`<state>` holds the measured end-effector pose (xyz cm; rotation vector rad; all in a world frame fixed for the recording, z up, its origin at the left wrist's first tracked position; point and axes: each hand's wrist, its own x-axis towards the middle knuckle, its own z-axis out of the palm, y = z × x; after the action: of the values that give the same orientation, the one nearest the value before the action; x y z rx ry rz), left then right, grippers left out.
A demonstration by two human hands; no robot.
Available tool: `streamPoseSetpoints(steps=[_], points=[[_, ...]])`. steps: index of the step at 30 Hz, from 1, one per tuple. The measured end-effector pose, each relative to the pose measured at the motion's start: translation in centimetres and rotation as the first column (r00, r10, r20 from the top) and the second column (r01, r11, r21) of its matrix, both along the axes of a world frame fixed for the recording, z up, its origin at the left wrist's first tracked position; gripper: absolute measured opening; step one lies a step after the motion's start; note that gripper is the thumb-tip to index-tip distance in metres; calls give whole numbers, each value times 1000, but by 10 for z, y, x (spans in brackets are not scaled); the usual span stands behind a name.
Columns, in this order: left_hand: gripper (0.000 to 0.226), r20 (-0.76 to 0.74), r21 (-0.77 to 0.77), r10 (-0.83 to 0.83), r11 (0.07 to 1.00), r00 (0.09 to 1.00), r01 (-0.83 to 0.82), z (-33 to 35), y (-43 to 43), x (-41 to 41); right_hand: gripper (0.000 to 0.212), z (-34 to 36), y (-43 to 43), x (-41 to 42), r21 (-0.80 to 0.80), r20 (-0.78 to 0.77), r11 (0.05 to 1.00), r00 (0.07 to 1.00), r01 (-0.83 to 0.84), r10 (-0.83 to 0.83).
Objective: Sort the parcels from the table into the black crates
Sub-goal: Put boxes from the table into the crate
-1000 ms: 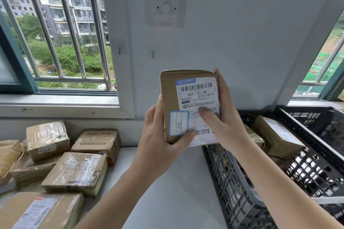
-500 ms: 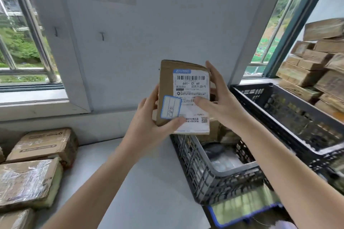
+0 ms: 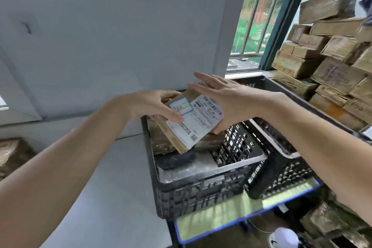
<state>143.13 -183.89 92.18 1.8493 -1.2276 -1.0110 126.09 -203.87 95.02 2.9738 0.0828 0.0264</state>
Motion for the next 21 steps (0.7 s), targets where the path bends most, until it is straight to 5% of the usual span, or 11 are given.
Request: streamPoseSetpoints(steps=[4, 6, 9, 12, 21], points=[[66, -5, 127, -35, 991, 999, 35, -17, -41, -11, 140, -24, -33, 1, -61, -145, 995, 987, -80, 71], [64, 131, 129, 39, 990, 991, -56, -27, -54, -19, 139, -38, -46, 5, -15, -200, 999, 979, -28, 24], [108, 440, 211, 12, 971, 898, -117, -44, -71, -33, 140, -63, -60, 13, 55, -302, 997, 953, 44, -25], [138, 476, 439, -134, 893, 869, -102, -69, -80, -42, 140, -92, -67, 20, 129, -377, 991, 926, 34, 18], [132, 519, 497, -178, 859, 836, -125, -142, -109, -61, 143, -145, -95, 31, 108, -585, 993, 811, 54, 19]])
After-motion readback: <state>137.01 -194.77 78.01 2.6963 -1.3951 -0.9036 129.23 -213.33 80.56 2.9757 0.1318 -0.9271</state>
